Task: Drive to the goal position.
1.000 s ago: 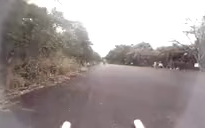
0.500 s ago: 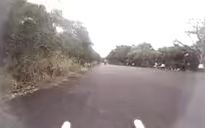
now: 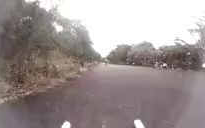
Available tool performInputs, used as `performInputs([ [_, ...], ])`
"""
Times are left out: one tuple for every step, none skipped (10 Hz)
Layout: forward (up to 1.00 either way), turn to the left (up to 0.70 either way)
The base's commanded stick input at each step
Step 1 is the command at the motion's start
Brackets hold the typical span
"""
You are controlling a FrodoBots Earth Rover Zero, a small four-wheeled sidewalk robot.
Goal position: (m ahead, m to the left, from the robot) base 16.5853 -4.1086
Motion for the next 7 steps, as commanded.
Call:
performInputs([
  [0.50, 0.00],
  [0.50, 0.00],
  [0.50, 0.00],
  [0.50, 0.00],
  [0.50, 0.00],
  [0.50, 0.00],
  [0.50, 0.00],
])
